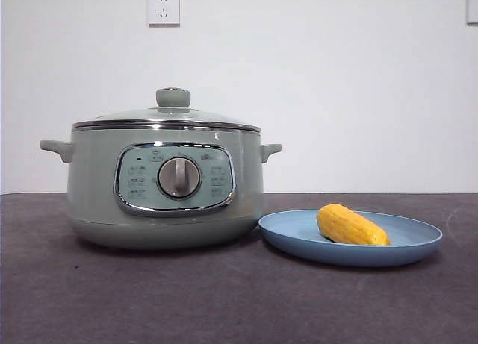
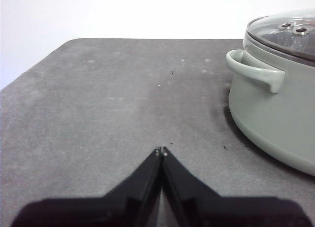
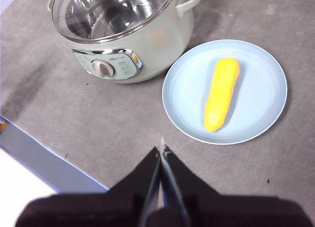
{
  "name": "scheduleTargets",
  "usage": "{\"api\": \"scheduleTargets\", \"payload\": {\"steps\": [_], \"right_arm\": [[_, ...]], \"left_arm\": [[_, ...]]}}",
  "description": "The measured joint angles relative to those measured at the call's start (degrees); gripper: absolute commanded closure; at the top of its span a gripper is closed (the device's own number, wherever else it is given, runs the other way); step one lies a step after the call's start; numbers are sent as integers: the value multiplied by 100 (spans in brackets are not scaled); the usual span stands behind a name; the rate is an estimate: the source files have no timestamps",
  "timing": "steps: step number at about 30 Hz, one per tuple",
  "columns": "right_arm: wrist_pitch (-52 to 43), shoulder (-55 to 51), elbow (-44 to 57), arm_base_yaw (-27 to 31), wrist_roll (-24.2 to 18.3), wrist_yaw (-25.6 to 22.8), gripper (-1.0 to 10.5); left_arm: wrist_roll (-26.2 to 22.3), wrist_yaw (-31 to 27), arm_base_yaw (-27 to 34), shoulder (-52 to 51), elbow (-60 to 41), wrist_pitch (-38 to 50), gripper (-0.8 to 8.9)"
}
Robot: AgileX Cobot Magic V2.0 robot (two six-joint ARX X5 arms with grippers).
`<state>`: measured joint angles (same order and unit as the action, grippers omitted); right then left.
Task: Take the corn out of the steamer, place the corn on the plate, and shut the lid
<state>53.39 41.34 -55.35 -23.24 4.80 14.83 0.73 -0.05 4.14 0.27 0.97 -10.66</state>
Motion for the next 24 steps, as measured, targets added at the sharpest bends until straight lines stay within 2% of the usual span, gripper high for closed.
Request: {"api": "scheduleTargets", "payload": {"steps": [5, 11, 18, 24], "right_arm": [[-107, -122, 0, 101, -175, -186, 946], [-1333, -855, 319, 772, -219, -282, 946], [-3265, -2087, 1998, 1576, -205, -282, 946], [-4618, -3049, 3646, 1797, -205, -306, 946]], "left_arm": [[0, 0, 0, 0, 0, 0, 817], [0, 0, 0, 0, 0, 0, 817], [0, 0, 0, 0, 0, 0, 817], [0, 0, 0, 0, 0, 0, 817]]}}
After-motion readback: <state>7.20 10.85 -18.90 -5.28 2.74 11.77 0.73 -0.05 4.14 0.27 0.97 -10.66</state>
